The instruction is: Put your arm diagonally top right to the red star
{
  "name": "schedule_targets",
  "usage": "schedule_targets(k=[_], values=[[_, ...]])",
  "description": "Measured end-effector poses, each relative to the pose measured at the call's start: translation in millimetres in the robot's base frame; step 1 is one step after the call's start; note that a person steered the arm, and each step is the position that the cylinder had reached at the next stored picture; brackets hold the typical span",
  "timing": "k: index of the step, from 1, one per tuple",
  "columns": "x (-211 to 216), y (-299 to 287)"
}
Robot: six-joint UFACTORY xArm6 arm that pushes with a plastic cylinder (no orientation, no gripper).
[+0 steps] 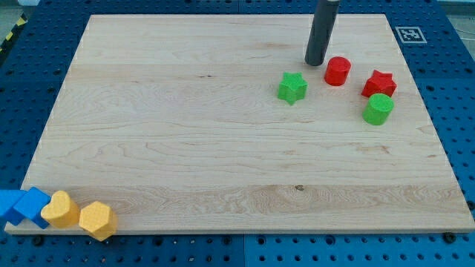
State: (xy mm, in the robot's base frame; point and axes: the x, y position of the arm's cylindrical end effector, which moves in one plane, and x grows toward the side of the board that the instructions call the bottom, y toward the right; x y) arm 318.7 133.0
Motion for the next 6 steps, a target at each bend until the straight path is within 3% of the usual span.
schedule_targets(k=[2,6], values=[[-18,19],[-4,162]])
